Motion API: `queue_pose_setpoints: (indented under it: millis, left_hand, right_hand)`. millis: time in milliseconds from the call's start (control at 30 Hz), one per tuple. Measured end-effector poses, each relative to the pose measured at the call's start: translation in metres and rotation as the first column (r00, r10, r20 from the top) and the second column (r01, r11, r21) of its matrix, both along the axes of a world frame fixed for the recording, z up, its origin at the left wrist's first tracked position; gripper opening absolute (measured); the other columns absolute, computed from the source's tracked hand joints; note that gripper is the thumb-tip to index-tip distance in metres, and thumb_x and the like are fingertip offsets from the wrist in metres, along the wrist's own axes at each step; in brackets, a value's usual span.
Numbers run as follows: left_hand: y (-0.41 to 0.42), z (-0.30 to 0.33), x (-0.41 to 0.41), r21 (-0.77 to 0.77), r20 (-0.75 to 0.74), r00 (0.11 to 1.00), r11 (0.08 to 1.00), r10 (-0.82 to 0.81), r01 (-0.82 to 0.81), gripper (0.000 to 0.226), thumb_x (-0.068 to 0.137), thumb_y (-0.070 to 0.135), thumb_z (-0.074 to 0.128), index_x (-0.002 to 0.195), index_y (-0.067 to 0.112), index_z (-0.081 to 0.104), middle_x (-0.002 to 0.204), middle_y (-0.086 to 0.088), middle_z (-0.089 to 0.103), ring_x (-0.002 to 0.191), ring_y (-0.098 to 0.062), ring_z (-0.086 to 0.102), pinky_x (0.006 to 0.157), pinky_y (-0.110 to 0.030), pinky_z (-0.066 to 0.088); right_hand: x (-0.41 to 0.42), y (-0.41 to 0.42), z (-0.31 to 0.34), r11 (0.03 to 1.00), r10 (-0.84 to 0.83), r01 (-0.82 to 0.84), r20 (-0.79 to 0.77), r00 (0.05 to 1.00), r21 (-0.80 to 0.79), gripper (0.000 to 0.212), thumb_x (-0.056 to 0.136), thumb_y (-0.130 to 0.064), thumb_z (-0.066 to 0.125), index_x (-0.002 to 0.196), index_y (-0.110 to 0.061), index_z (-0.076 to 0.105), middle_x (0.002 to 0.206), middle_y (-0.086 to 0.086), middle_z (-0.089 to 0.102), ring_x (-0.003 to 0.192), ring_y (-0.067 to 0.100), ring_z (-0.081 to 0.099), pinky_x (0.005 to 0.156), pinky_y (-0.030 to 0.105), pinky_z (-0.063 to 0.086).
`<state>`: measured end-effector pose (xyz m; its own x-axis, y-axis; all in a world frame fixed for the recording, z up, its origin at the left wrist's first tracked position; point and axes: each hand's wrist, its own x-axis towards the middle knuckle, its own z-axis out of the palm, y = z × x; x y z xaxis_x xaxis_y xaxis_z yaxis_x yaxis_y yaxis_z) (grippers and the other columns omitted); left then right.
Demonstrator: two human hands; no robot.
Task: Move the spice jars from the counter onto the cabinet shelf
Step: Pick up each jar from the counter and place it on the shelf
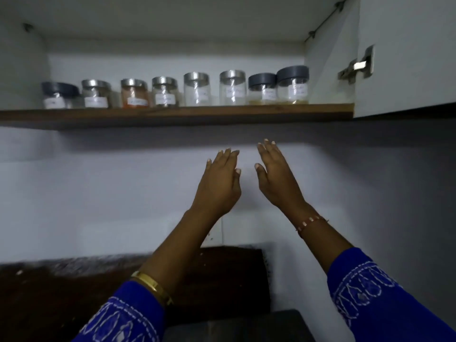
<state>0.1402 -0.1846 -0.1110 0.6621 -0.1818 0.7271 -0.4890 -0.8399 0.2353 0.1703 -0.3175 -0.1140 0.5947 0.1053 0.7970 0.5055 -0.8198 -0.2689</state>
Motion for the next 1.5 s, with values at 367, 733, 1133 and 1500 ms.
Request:
queue_pose_setpoints:
  millis: [367,733,1133,1500]
  left_hand:
    - [0.169,-0.111,-0.087,-0.243,-0.238,0.961,0.950,0.138,-0.197,0.044,0.100,0.016,0.032,0.144,0.012,0.030,0.154,-0.006,0.029,0.146,-0.021,0.016,0.120,-0.037,0.009]
    - [0.331,-0.223,-0.162,-0.395,-0.502,0.839,0.807,0.211,-0.439,0.042,0.099,0.013,0.036,0.141,0.005,0.037,0.148,-0.013,0.039,0.140,-0.024,0.031,0.110,-0.025,0.023]
    - [0.416,-0.326,-0.193,-0.523,-0.774,0.633,0.558,0.005,-0.644,0.045,0.098,0.011,0.040,0.142,0.006,0.034,0.150,-0.014,0.035,0.137,-0.025,0.035,0.111,-0.034,0.030]
    - [0.418,-0.349,-0.198,-0.661,-0.735,0.649,0.420,-0.195,-0.622,0.037,0.096,-0.003,0.036,0.132,-0.003,0.046,0.127,-0.012,0.053,0.090,-0.003,0.053,0.058,0.004,0.042]
  right_hand:
    - [-0.058,0.170,-0.109,0.931,0.324,-0.272,-0.206,0.923,0.243,0.048,0.099,-0.021,0.041,0.145,-0.013,0.031,0.155,0.005,0.028,0.145,0.018,0.021,0.116,0.026,0.018]
    - [-0.122,0.332,-0.257,0.885,0.464,-0.383,-0.561,0.685,0.264,0.050,0.097,-0.023,0.047,0.144,-0.012,0.035,0.153,0.009,0.030,0.143,0.021,0.024,0.116,0.032,0.023]
    - [-0.163,0.442,-0.351,0.890,0.299,-0.436,-0.892,0.340,0.132,0.074,0.089,-0.024,0.060,0.149,-0.025,0.017,0.158,0.006,0.008,0.144,0.026,0.021,0.115,0.040,0.028]
    - [-0.160,0.453,-0.380,0.928,0.362,-0.229,-0.859,0.362,0.295,0.093,0.076,-0.020,0.075,0.149,-0.014,0.017,0.148,0.009,0.033,0.137,0.023,0.035,0.109,0.032,0.034]
